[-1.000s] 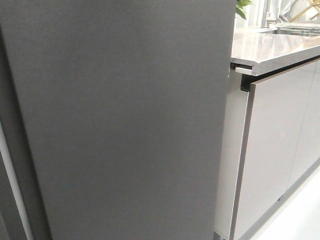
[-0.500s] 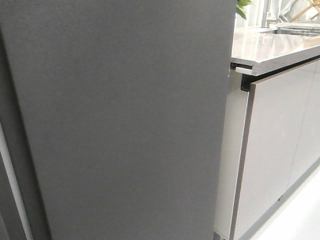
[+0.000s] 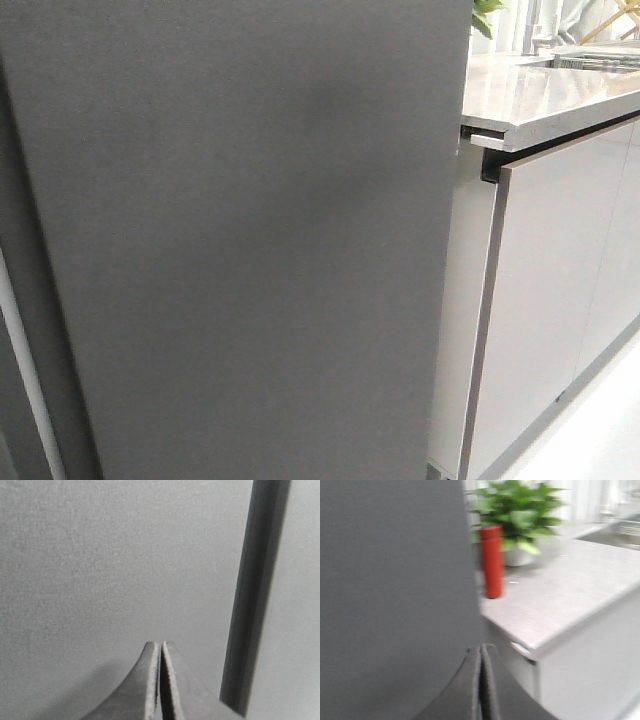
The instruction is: Close fridge door
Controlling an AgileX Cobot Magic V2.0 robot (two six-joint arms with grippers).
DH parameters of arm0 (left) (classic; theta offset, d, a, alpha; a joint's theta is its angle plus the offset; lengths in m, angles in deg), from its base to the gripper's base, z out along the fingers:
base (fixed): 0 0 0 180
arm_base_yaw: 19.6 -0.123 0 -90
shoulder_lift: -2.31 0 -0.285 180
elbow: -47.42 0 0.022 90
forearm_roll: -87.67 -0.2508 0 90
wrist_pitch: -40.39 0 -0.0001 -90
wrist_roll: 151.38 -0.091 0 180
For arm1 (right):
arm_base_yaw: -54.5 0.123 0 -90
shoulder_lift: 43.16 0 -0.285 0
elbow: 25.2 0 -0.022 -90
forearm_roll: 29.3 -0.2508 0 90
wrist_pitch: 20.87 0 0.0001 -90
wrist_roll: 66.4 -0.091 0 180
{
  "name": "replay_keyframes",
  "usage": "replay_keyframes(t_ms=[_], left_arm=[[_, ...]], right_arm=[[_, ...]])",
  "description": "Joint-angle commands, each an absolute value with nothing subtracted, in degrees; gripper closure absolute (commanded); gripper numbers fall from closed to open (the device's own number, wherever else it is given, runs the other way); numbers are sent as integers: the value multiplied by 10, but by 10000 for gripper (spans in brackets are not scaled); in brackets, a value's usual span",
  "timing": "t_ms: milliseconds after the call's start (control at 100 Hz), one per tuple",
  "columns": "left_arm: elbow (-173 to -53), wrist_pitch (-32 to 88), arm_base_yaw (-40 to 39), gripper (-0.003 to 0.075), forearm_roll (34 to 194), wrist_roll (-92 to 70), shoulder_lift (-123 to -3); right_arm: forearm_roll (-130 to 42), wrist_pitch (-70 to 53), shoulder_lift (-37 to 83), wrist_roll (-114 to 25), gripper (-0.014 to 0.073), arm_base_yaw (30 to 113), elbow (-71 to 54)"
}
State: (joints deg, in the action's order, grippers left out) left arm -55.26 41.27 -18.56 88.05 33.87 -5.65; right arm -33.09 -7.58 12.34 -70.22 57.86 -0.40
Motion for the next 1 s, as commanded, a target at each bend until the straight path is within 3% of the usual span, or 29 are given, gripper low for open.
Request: replay_keyframes(t_ms=[0, 350, 600, 990], left_arm=[[-537, 457, -183, 741, 881, 341, -67], [-537, 457, -183, 741, 881, 341, -67], [-537, 457, -183, 741, 881, 341, -67], [-537, 457, -183, 741, 881, 341, -67]], right_arm=[[-324, -129, 73, -703, 670, 548, 21], [-314, -151, -80, -700, 670, 529, 169], [-314, -233, -152, -700, 670, 529, 243], [-301, -215, -269, -700, 670, 528, 401]])
